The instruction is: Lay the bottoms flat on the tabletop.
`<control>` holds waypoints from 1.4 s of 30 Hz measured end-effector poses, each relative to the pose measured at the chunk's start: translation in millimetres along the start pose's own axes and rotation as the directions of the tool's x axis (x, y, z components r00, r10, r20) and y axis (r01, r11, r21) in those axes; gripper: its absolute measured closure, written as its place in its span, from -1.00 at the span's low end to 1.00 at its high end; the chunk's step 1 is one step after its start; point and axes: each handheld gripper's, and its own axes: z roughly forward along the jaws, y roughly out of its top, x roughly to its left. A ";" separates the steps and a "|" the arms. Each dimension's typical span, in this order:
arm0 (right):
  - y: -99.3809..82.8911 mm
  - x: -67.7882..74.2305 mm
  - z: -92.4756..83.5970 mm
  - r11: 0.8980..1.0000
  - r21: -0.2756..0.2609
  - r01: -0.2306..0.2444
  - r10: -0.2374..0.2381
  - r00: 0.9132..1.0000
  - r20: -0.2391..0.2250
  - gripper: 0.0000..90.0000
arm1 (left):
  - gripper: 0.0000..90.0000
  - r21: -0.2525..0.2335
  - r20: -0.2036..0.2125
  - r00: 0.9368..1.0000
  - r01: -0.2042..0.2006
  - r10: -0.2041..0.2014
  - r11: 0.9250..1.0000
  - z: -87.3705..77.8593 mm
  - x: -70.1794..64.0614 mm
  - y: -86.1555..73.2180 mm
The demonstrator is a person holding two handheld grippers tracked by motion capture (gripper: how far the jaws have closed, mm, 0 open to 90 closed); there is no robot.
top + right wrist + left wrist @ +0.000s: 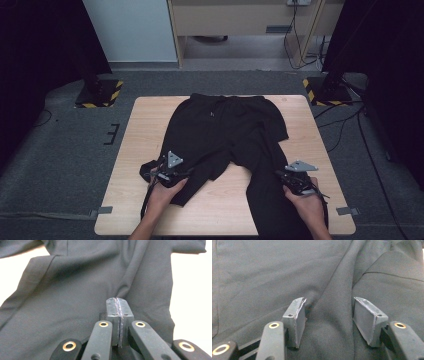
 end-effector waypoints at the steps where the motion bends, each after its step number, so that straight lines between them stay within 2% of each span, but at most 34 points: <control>1: -1.6 0.3 -4.4 1.000 -0.009 -0.001 0.001 1.000 -0.003 0.99 | -0.07 0.000 0.000 1.000 -0.001 0.001 1.000 0.0 0.0 0.0; 3: -6.0 0.3 -10.4 1.000 -0.007 -0.014 0.014 1.000 -0.018 0.93 | -0.07 0.000 -0.002 1.000 -0.001 0.001 1.000 0.1 -0.2 0.1; 5: -8.1 -0.9 -11.0 0.999 -0.011 -0.041 0.040 0.998 -0.048 0.54 | -0.07 0.000 -0.002 1.000 -0.002 0.002 1.000 0.1 -0.3 0.1; 7: -5.1 -2.9 -8.7 0.998 -0.028 -0.053 0.052 0.998 -0.031 0.21 | -0.07 0.000 -0.003 1.000 -0.002 0.002 1.000 0.1 -0.4 0.1; 10: 7.0 -8.1 0.7 0.996 -0.041 -0.076 0.076 0.997 -0.003 -0.16 | -0.07 0.002 -0.001 1.000 0.000 0.000 1.000 0.1 -0.1 0.2; 13: 21.2 -12.9 16.6 0.995 -0.034 -0.096 0.097 0.995 0.039 -0.36 | -0.07 0.000 0.000 1.000 -0.002 0.002 1.000 0.1 -0.2 0.1; 17: 32.0 -20.6 34.6 0.986 -0.054 -0.158 0.161 0.986 0.047 -0.52 | -0.07 0.001 0.001 1.000 0.001 -0.001 1.000 0.1 0.0 0.2; 21: 35.2 -26.0 47.9 0.986 -0.018 -0.168 0.169 0.983 0.073 -0.58 | -0.07 0.000 -0.002 1.000 0.001 -0.001 1.000 0.0 -0.5 0.0; 24: 34.1 -27.4 54.0 0.987 0.019 -0.157 0.155 0.984 0.087 -0.50 | -0.07 0.000 -0.002 1.000 0.005 -0.005 1.000 -0.3 -0.8 -0.3; 27: 33.0 -26.7 55.9 0.993 0.015 -0.116 0.113 0.985 0.133 -0.24 | -0.07 0.000 -0.003 1.000 0.005 -0.005 1.000 -0.3 -0.9 -0.3; 30: 32.6 -25.6 54.6 0.994 0.009 -0.112 0.109 0.983 0.149 0.00 | -0.06 -0.001 -0.004 1.000 0.009 -0.009 1.000 -0.4 -1.5 -0.4; 31: 31.2 -24.7 54.4 0.994 -0.002 -0.112 0.111 0.982 0.151 0.02 | -0.06 0.000 -0.003 1.000 0.010 -0.010 1.000 -0.5 -1.7 -0.5; 32: 30.2 -23.6 54.3 0.994 -0.009 -0.110 0.111 0.982 0.152 0.06 | -0.06 -0.001 -0.003 1.000 0.012 -0.012 1.000 -0.4 -2.0 -0.5; 35: 28.6 -20.0 52.7 0.995 -0.021 -0.096 0.098 0.984 0.146 0.48 | -0.06 -0.001 -0.003 1.000 0.013 -0.013 1.000 -0.5 -2.0 -0.6; 38: 28.0 -18.8 50.4 0.997 -0.012 -0.075 0.076 0.988 0.134 0.81 | -0.06 -0.001 -0.005 1.000 0.011 -0.011 1.000 -1.1 -2.8 -1.0; 42: 26.1 -19.6 46.7 0.997 -0.005 -0.074 0.074 0.990 0.122 0.94 | -0.06 -0.001 -0.002 1.000 0.013 -0.013 1.000 -3.9 -5.2 -3.4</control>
